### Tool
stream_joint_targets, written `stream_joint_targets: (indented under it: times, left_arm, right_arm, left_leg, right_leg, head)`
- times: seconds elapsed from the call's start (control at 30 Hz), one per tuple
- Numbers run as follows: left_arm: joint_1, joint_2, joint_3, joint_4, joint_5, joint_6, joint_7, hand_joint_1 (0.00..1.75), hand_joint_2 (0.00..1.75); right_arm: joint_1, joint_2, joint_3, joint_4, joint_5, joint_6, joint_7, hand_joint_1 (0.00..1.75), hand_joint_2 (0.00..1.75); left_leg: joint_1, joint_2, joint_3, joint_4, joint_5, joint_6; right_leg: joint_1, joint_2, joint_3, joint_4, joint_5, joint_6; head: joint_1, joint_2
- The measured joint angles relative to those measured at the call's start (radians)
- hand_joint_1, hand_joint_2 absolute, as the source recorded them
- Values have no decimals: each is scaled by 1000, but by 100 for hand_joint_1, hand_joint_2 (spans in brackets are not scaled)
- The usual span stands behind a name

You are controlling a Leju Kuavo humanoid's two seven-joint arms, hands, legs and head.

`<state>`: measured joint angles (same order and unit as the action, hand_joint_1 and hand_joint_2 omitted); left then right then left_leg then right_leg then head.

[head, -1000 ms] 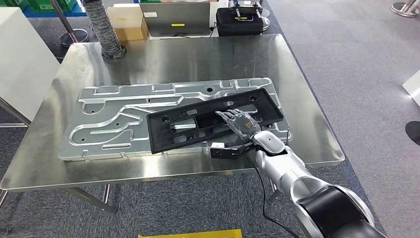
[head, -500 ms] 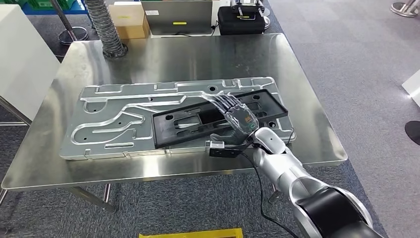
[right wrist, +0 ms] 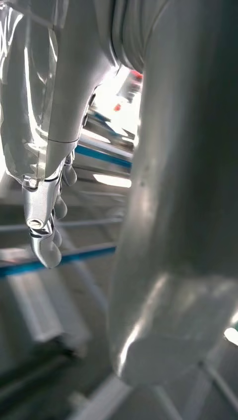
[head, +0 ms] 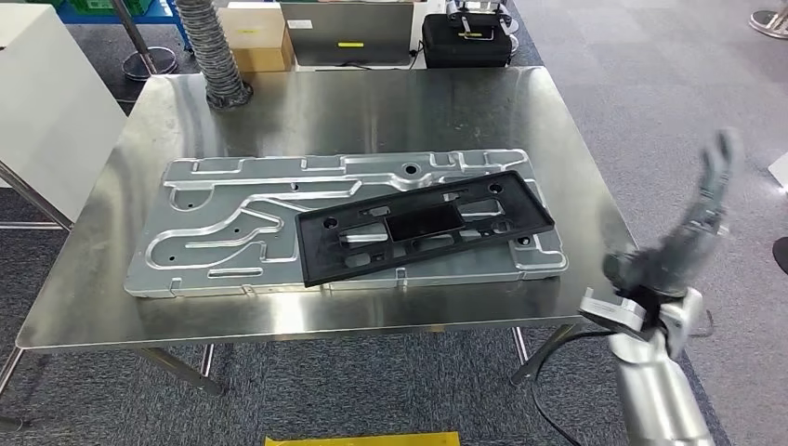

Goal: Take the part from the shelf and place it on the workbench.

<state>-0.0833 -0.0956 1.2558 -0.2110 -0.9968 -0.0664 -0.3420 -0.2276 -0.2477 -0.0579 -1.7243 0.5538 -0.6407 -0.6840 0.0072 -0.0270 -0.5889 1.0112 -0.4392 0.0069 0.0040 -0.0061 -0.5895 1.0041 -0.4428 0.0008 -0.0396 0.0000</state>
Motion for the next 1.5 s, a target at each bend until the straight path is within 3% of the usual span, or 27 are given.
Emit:
stream_joint_targets:
  times: [0.07, 0.1, 0.2, 0.23, 0.27, 0.3, 0.37, 0.43, 0.57, 0.63, 0.7, 0.73, 0.77, 0.8, 0.87, 0.93, 1.07, 1.13, 1.2, 1.23, 1.27, 1.3, 1.4, 1.43, 1.5]
  left_arm:
    - [1, 1, 6, 0, 1, 0, -1, 0, 0]
    - [-1, 1, 8, 0, 1, 0, -2, 0, 0]
    - [-3, 1, 15, 0, 1, 0, -2, 0, 0]
    - [-2, 1, 17, 0, 1, 0, -2, 0, 0]
    - [-1, 1, 17, 0, 1, 0, -2, 0, 0]
    - [-1, 1, 18, 0, 1, 0, -2, 0, 0]
    - [-5, 2, 18, 0, 1, 0, -2, 0, 0]
    - [-10, 4, 18, 0, 0, 0, -2, 0, 0]
    - [-13, 4, 18, 0, 0, 0, -2, 0, 0]
    - [-14, 3, 18, 0, 0, 0, -2, 0, 0]
    - [-13, 3, 19, 0, 0, -1, -3, 0, 0]
    - [-12, 3, 20, 0, 1, -5, -7, 0, 0]
    - [-11, 3, 21, 0, 3, -13, -14, 0, 0]
    - [-10, 1, 24, 0, 6, -24, -25, 0, 0]
    - [-9, -4, 31, 0, 12, -46, -45, 0, 0]
    - [-7, -11, 38, 0, 13, -56, -52, 0, 0]
    - [2, -23, 44, 0, 10, -58, -34, 0, 0]
    - [3, -26, 44, 0, 2, -59, -26, 0, 0]
    - [4, -29, 43, 0, -5, -61, -21, 0, 0]
    - [5, -30, 43, 0, -6, -62, -20, 0, 0]
    - [7, -31, 44, 0, -6, -62, -20, 0, 0]
    - [7, -31, 44, 0, -6, -62, -20, 0, 0]
    - [4, -31, 44, 0, -5, -56, -20, 0, 0]
    - [2, -32, 44, 0, -5, -53, -20, 0, 0]
    - [3, -32, 44, 0, -4, -49, -20, 0, 0]
  right_arm:
    - [64, -7, -91, -84, -34, -4, 0, 0, 0]
    - [100, -11, -134, -121, -54, -4, 0, 0, 0]
    - [211, -21, -248, -207, -93, -5, 0, 0, 0]
    - [233, -22, -278, -225, -99, -5, 0, 0, 0]
    - [249, -23, -301, -240, -102, -5, 0, 0, 0]
    - [264, -24, -319, -254, -103, -5, 0, 0, 0]
    - [284, -27, -342, -274, -102, -7, 0, 0, 0]
    - [292, -29, -355, -285, -98, -8, 0, 0, 0]
    - [304, -33, -370, -299, -93, -9, 0, 0, 0]
    - [309, -35, -378, -301, -97, -10, 0, 0, 0]
    - [316, -35, -386, -296, -106, -11, 0, 0, 0]
    - [319, -33, -392, -288, -106, -13, 2, 0, 0]
    - [321, -29, -403, -272, -103, -15, 7, 0, 0]
    - [322, -22, -424, -244, -98, -15, 12, 0, 0]
    - [323, -4, -498, -154, -99, 6, 18, 0, 0]
    - [325, 13, -599, -36, -102, 45, 12, 0, 0]
    - [307, 57, -801, 327, 66, 129, 47, 0, 0]
    - [292, 82, -873, 568, 178, 100, 81, 0, 0]
    - [280, 108, -912, 792, 265, 58, 129, 0, 0]
    - [275, 123, -923, 885, 294, 43, 145, 0, 0]
    - [271, 135, -931, 968, 316, 34, 158, 0, 0]
    - [265, 146, -936, 1040, 336, 30, 172, 0, 0]
    - [250, 160, -943, 1196, 389, 40, 214, 0, 0]
    - [245, 162, -943, 1232, 405, 45, 227, 0, 0]
    - [237, 165, -943, 1288, 430, 57, 251, 0, 0]
  left_leg:
    - [-2, 8, 0, 15, -19, -10]
    - [-3, 12, -12, 49, -44, -15]
    - [3, 21, -88, 233, -140, -23]
    - [4, 22, -103, 270, -150, -23]
    - [4, 22, -99, 270, -140, -23]
    - [4, 22, -76, 230, -113, -21]
    - [1, 22, -1, 90, -56, -11]
    - [-3, 23, 41, 4, -35, -1]
    - [-4, 24, 48, -16, -24, 20]
    - [-1, 26, 49, -23, -16, 28]
    - [-2, 27, 45, -23, -14, 31]
    - [-3, 27, 43, -22, -14, 31]
    - [-3, 27, 43, -22, -14, 30]
    - [-3, 27, 44, -22, -14, 30]
    - [-4, 24, 48, -21, -15, 26]
    - [-7, 18, 47, -18, -13, 18]
    - [-2, 17, 41, -8, -25, -3]
    - [1, 20, 16, 61, -87, -13]
    - [2, 21, -30, 192, -169, -20]
    - [3, 21, -44, 244, -194, -24]
    - [3, 21, -42, 262, -199, -25]
    - [3, 21, -19, 240, -186, -25]
    - [0, 21, 113, 31, -116, -13]
    - [-2, 21, 138, -15, -103, -8]
    - [-8, 21, 142, -35, -94, 1]
  right_leg:
    - [-7, 3, 8, -11, 4, -6]
    - [-11, 2, 12, -17, 6, -9]
    - [-11, -7, 14, -17, 5, -13]
    - [-10, -7, 13, -15, 4, -14]
    - [-10, -5, 12, -13, 4, -14]
    - [-10, -2, 12, -11, 3, -13]
    - [-8, 2, 14, -7, 1, -10]
    - [-6, 6, 14, -4, 1, -1]
    - [-11, 8, 8, 11, -9, 22]
    - [-15, 8, -28, 94, -64, 31]
    - [-19, 8, -87, 227, -130, 39]
    - [-21, 8, -107, 271, -143, 42]
    - [-23, 8, -109, 279, -136, 44]
    - [-24, 7, -89, 244, -110, 45]
    - [-26, 5, -13, 99, -45, 42]
    - [-22, 3, 34, 2, -14, 34]
    - [-17, 0, 34, -19, -3, 12]
    - [-20, -6, 29, -26, 6, -1]
    - [-18, -10, 17, -25, 14, -8]
    - [-18, -10, 9, -24, 19, -9]
    - [-17, -9, 0, -21, 23, -9]
    - [-17, -8, -8, -18, 28, -9]
    - [-16, 0, -28, -6, 42, -1]
    - [-14, 1, -31, -3, 47, 5]
    - [-14, 2, -35, -2, 59, 18]
  head:
    - [0, 0]
    - [0, 0]
    - [0, 0]
    - [0, 0]
    - [0, 0]
    - [0, 0]
    - [0, 0]
    - [0, 0]
    - [0, 0]
    - [0, 0]
    - [0, 0]
    - [0, 0]
    - [0, 0]
    - [0, 0]
    - [0, 0]
    - [0, 0]
    - [0, 0]
    - [0, 0]
    - [0, 0]
    - [0, 0]
    - [0, 0]
    - [0, 0]
    - [0, 0]
    - [0, 0]
    - [0, 0]
